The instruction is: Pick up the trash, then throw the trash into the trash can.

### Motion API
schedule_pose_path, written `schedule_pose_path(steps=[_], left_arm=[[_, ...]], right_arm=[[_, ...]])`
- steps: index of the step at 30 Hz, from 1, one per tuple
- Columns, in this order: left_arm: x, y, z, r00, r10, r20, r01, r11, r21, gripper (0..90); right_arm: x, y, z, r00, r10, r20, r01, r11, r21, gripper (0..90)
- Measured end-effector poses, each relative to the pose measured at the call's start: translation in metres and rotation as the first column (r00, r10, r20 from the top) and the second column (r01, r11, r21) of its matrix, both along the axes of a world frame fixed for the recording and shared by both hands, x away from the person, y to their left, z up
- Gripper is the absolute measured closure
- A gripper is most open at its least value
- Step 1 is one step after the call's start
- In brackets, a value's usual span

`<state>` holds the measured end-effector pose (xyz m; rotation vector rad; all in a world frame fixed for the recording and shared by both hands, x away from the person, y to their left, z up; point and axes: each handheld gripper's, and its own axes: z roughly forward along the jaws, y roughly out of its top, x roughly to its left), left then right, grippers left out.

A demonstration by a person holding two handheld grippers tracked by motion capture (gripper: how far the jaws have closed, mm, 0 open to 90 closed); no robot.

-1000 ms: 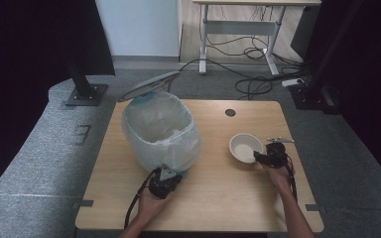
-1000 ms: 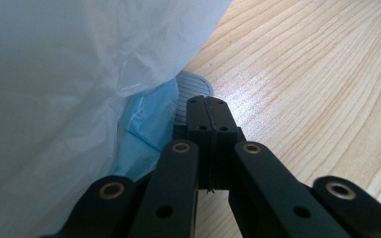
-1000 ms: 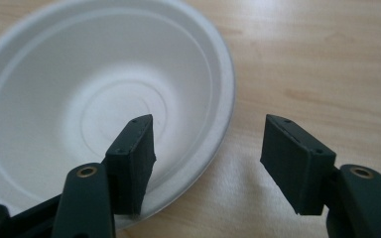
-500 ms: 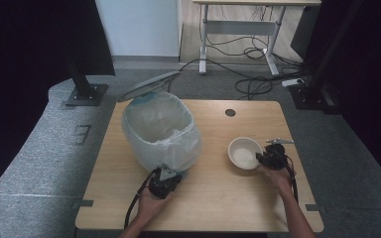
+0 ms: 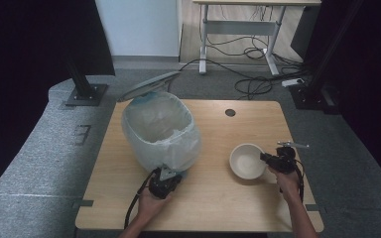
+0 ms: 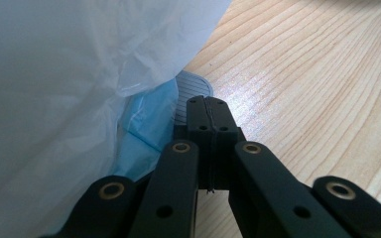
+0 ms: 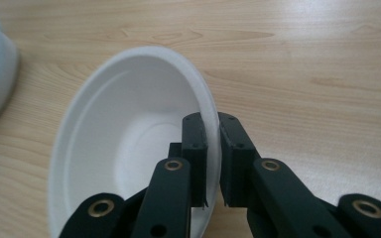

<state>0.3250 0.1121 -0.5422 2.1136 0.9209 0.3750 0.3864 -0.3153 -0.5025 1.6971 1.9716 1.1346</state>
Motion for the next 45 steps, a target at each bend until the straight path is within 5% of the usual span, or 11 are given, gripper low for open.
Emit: schedule_pose_path(steps=[13, 45], left_arm=[[0.000, 0.000, 0.000, 1.0000, 0.002, 0.002, -0.002, 1.0000, -0.003, 90.0], [-0.001, 0.000, -0.001, 1.0000, 0.006, 0.005, -0.006, 1.0000, -0.005, 90.0]], right_arm=[[-0.027, -0.015, 0.012, 0.9943, -0.016, 0.105, -0.002, 0.9858, 0.168, 83.7], [-0.046, -0.019, 0.041, 0.9775, -0.019, 0.210, -0.034, 0.9688, 0.246, 83.6]])
